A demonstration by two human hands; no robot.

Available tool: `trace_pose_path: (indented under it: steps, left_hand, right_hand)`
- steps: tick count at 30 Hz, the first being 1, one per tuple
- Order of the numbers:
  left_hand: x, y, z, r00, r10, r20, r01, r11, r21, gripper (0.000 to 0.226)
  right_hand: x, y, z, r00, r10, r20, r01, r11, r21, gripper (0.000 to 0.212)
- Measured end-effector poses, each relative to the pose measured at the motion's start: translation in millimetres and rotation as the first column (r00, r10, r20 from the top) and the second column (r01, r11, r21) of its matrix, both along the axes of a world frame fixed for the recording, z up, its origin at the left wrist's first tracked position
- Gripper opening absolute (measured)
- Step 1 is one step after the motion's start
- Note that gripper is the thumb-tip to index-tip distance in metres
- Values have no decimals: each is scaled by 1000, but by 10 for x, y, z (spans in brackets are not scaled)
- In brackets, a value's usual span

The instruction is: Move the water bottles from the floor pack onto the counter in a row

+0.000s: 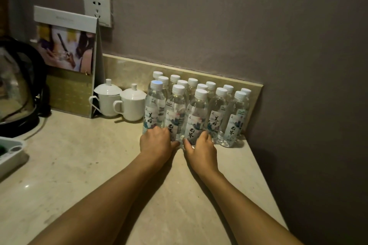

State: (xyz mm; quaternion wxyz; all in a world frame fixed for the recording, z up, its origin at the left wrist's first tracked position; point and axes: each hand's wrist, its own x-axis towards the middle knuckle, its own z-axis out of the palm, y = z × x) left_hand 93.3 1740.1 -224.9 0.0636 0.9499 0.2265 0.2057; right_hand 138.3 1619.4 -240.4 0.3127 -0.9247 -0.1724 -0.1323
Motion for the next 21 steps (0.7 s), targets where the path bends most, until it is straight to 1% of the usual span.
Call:
trace_pose_path:
  steps: [8,13,17,21]
  left_hand:
    - [-9,4,2,1000,0,2,0,1000,27,49]
    - [-23,14,-11,999,-9,48,9,1000,-9,50]
    - [-33,23,-39,995,-31,93,34,999,-32,51]
    - [-24,32,-48,994,-42,105,48,997,-53,50]
  right_hand:
    - [-20,41,9,999,-40,-10,39,999,-30,62]
    - [-48,71,-19,996,-83,23,83,996,-41,60]
    - [-58,64,-28,996,-85,-3,85,996,-26,70]
    - [-87,67,-14,995,-102,-4,102,995,-9,67]
